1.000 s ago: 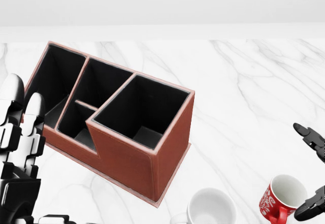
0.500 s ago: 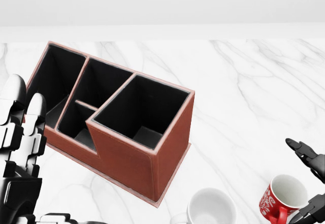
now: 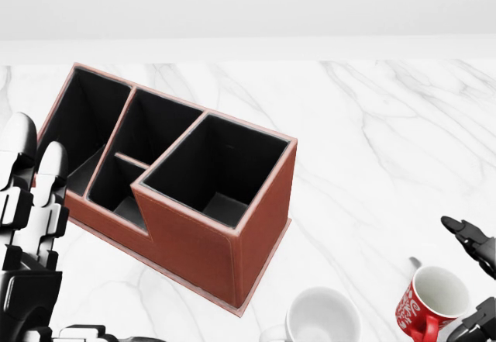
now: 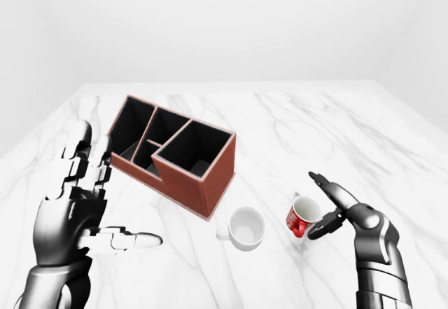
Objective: Pick up the red mug and place it to the right of the caddy.
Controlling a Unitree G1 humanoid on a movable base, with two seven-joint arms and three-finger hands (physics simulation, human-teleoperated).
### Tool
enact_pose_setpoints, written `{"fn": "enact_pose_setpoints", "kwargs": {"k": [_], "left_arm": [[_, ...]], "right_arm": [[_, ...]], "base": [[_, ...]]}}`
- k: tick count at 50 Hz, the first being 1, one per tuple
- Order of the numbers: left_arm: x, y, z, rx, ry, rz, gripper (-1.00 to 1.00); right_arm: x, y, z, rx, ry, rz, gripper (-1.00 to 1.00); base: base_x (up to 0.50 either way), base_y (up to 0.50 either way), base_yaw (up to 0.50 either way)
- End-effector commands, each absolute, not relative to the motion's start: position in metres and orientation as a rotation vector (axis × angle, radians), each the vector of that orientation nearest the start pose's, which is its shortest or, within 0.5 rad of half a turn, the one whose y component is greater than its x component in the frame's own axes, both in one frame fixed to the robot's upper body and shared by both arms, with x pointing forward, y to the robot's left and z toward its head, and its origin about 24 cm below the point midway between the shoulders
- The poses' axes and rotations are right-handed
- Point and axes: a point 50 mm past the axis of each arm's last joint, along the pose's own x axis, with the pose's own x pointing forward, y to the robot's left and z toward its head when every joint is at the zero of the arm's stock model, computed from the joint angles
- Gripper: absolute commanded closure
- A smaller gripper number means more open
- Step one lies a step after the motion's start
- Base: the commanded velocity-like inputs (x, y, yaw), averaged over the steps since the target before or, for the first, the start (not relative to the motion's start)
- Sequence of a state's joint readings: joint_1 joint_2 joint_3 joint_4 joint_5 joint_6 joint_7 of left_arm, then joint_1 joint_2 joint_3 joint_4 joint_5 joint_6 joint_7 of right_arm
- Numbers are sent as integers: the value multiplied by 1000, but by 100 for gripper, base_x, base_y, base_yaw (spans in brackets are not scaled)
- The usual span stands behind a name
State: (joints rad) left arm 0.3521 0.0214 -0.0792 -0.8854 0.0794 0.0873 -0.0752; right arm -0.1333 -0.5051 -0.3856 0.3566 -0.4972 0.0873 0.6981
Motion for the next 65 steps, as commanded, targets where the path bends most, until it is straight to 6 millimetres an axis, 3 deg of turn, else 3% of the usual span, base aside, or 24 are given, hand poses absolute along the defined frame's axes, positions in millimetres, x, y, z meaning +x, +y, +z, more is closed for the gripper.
{"fn": "enact_pose_setpoints", "kwargs": {"k": [1,65], "left_arm": [[162,147,162,107,-453,-39,-100],[161,148,164,107,-458,-36,-100]], "right_arm": [[254,-333,44,-705,588,193,-95],[259,-335,19,-691,690,214,-95]], "base": [[0,0,0],[0,0,0]]}}
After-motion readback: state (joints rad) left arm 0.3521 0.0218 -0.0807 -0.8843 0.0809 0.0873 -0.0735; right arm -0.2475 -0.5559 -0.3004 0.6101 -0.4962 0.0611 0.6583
